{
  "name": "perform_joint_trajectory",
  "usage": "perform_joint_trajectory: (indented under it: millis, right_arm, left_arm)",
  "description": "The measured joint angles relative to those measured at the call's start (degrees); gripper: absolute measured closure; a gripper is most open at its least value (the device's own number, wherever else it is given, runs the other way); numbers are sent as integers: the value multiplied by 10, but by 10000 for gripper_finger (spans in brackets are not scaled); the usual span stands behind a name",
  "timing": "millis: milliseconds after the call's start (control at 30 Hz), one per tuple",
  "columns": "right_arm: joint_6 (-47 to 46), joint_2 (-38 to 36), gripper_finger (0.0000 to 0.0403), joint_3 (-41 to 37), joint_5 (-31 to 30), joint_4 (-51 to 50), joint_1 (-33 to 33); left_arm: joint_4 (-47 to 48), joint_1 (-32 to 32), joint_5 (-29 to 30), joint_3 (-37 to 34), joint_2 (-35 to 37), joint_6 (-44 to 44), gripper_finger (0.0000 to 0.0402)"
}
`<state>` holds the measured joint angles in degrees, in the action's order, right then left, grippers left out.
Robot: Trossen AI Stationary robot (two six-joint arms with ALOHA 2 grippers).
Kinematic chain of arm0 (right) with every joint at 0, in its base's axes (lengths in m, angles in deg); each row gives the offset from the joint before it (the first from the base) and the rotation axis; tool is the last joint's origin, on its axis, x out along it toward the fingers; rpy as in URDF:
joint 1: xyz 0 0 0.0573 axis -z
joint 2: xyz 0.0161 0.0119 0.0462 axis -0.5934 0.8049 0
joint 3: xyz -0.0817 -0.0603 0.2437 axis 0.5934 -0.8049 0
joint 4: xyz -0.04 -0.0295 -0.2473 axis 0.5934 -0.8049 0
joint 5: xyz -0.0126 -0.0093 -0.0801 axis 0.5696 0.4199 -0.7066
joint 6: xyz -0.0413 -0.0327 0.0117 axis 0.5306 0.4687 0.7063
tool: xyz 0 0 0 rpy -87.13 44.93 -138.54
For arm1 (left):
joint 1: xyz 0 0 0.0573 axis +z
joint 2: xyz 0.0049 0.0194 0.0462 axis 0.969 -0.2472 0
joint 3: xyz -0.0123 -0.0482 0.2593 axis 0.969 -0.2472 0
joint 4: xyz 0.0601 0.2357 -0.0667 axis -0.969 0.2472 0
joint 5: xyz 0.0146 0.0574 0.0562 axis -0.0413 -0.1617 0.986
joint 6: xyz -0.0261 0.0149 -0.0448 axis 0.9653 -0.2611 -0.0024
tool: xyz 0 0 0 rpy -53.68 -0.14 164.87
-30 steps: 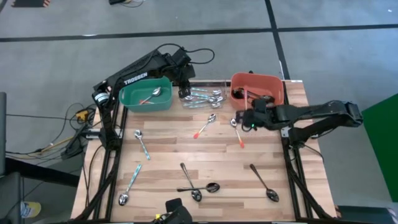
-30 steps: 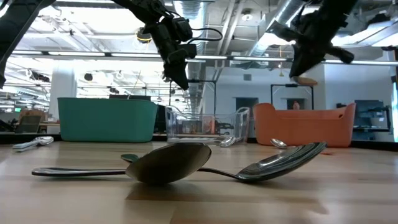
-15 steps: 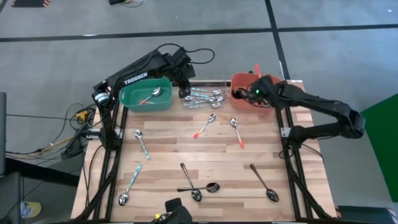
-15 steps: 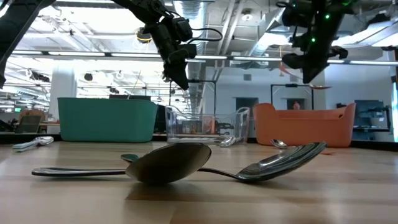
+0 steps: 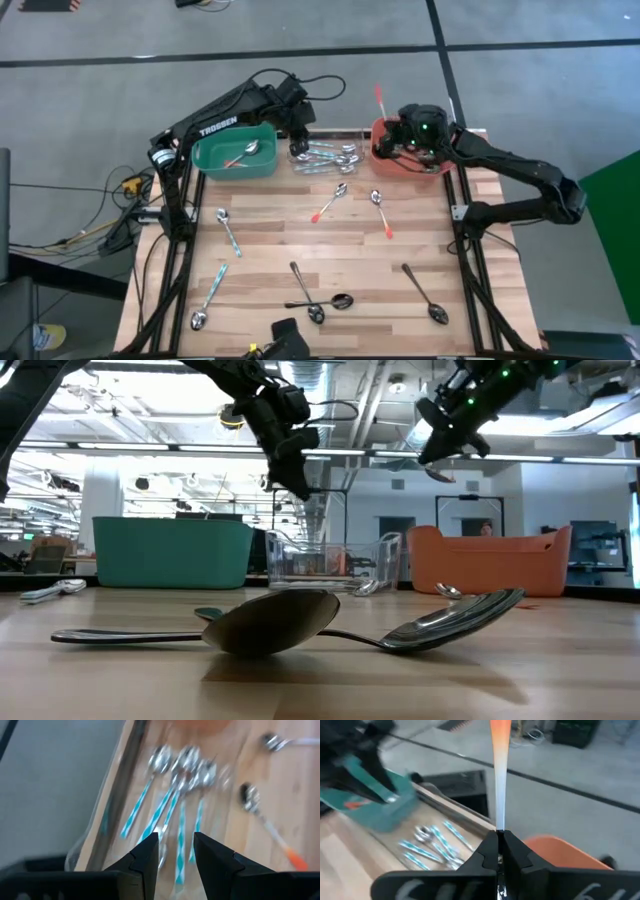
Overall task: Sort silverware by color (type)
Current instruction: Put the orange spoon into the green bin
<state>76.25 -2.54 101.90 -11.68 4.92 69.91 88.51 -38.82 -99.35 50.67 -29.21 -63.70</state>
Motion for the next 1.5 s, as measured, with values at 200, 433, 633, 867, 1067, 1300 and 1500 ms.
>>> perform_joint_trajectory:
  millis: [200,433,633,867,1067,1300,1500]
  right_arm:
    - [0,-4,385,0,4,9,-38]
    - [-23,-21,385,0,-10,32,-112]
    - [-24,-17,386,0,-86,57,-180]
    - [-25,-19,386,0,-147,80,-240]
    - [-26,-16,386,0,-148,80,-252]
    - [-25,-14,386,0,-149,82,-252]
    - [-26,-14,386,0,-153,82,-253]
  left_arm:
    - [-87,-1,-124,0,0,0,290]
    - [-144,-27,-236,0,0,16,290]
    - [-228,-70,-305,0,0,66,286]
    - [-244,-104,-249,0,0,87,250]
    - [-332,-106,-241,0,0,239,233]
    - [-412,-107,-290,0,0,304,232]
    - [-446,-107,-248,0,0,319,232]
